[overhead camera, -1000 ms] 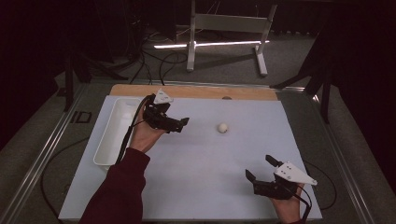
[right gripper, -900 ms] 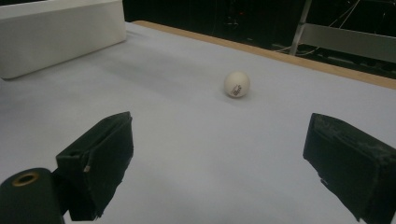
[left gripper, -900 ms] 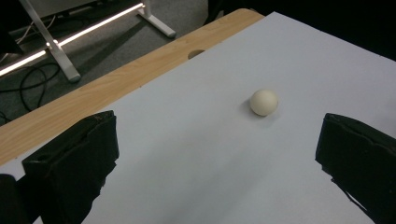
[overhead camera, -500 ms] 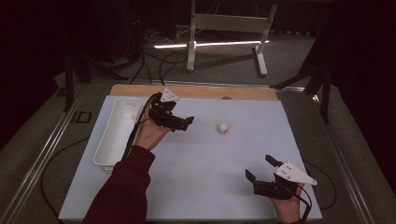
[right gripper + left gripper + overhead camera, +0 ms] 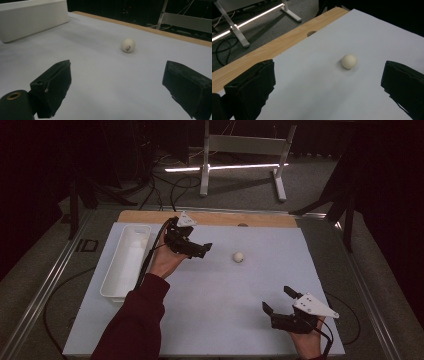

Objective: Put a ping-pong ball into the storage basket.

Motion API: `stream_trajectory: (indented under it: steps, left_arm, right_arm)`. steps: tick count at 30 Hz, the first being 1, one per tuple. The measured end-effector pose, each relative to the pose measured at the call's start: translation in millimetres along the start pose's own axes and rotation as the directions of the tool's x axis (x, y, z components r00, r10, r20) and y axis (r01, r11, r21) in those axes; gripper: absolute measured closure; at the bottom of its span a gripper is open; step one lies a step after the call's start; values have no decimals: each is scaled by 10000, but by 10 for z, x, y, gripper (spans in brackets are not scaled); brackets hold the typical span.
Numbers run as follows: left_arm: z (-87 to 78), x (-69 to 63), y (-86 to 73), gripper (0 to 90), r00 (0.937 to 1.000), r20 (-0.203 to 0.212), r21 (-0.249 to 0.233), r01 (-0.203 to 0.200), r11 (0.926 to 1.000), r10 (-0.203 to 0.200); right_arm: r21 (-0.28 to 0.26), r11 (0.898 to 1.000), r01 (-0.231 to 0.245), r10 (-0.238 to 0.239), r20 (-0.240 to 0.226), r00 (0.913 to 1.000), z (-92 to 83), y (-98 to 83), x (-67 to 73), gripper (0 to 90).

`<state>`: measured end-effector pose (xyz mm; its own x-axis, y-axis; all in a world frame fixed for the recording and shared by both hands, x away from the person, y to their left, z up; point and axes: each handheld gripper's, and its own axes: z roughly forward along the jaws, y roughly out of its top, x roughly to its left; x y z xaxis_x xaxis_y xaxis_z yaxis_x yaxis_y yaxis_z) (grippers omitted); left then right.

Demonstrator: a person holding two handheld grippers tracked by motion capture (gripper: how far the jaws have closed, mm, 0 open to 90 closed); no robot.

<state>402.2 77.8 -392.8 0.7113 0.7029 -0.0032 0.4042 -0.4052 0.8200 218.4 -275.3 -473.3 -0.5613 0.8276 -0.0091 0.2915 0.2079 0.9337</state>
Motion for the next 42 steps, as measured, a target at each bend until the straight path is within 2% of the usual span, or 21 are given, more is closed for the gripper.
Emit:
stream_trajectory:
  steps: [14,20,32,36,40,42]
  left_arm:
    - [127,-12,22,2,10000,59,121,13,9999,-14]
    - [177,-51,36,2,9999,164,75,41,10000,-42]
    - [343,-132,30,2,9994,359,279,-44,9996,34]
    - [397,-160,29,2,9989,464,247,45,9997,-56]
    - [446,-183,27,2,9993,373,330,-94,9994,82]
    - [474,-194,29,2,9990,454,258,-27,9997,15]
  right_arm:
    - [-17,10000,-18,18,16,10000,-2,0,-1,81]
    - [-51,10000,-20,20,10,10000,-7,4,-3,80]
    - [-96,10000,-21,21,-35,10000,-14,11,0,81]
    - [-104,9999,-43,42,-34,10000,-19,14,1,80]
    - [-137,9999,-65,64,-39,10000,-23,17,0,80]
    - [-135,9999,-78,78,-32,10000,-22,16,1,81]
